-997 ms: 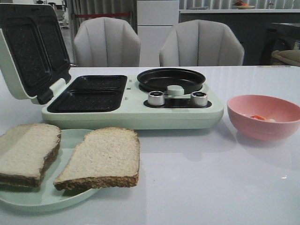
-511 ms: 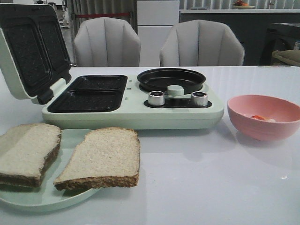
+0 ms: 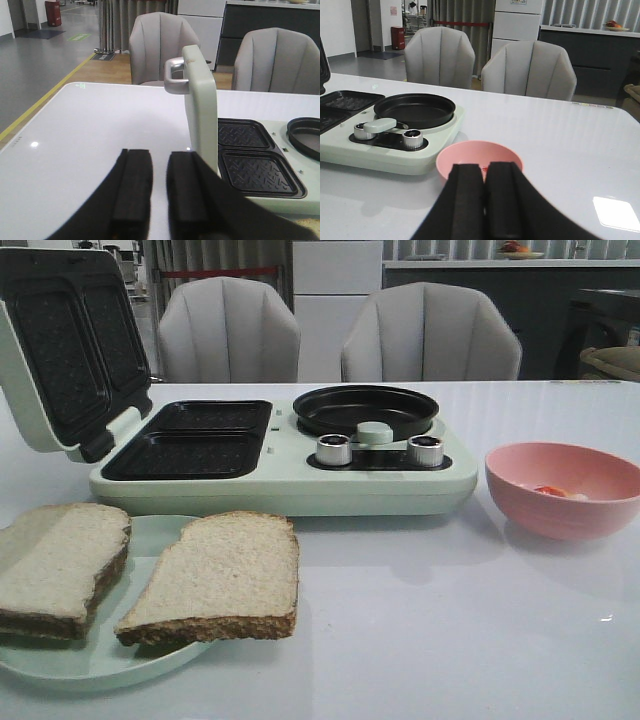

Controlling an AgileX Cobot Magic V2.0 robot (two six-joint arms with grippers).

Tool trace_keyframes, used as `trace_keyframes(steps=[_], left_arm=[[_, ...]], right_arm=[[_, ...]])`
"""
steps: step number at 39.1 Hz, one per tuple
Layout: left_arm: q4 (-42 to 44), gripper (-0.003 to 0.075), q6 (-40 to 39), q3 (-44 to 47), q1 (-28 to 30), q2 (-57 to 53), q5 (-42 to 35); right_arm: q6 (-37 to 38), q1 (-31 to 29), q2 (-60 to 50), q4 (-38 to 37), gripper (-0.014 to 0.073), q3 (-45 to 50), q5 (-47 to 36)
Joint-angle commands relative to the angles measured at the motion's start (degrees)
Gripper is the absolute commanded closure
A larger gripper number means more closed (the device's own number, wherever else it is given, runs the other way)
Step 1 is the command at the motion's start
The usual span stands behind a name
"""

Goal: Make breakfast with bread and shrimp

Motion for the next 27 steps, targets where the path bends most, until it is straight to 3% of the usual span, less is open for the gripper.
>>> trace_keyframes(steps=[1,4,6,12,16,23,27], left_arm=[[-0.01,0.0283,-0.12,-2.01,0.07,1.37,-5.23],[0.88,0.0174,-0.12,-2.01,0.07,2.01,-5.37],[2.09,0.0142,-0.12,-2.01,0.07,2.60,-5.37],[4.50,0.0155,-0.02,-2.01,-0.64,4.12,-3.49],[4.39,0.0155,3.54,-2.01,-4.08,5.73,-2.29],[4.03,0.0155,16.80,-1.65,-13.08,8.84,2.27],[8.57,0.0155,20.44,-1.65,-19.35,10.90,6.55]], right_arm=[[-0.01,0.01,-1.19,-0.59,0.0452,-0.93,-4.60],[-0.01,0.01,-1.19,-0.59,0.0452,-0.93,-4.60],[-0.01,0.01,-1.19,-0.59,0.0452,-0.93,-4.60],[-0.01,0.01,-1.19,-0.59,0.0452,-0.93,-4.60],[-0.01,0.01,-1.19,-0.59,0.0452,-0.93,-4.60],[-0.01,0.01,-1.19,-0.59,0.0452,-0.93,-4.60],[-0.01,0.01,-1.19,-0.59,0.0452,-0.93,-4.60]])
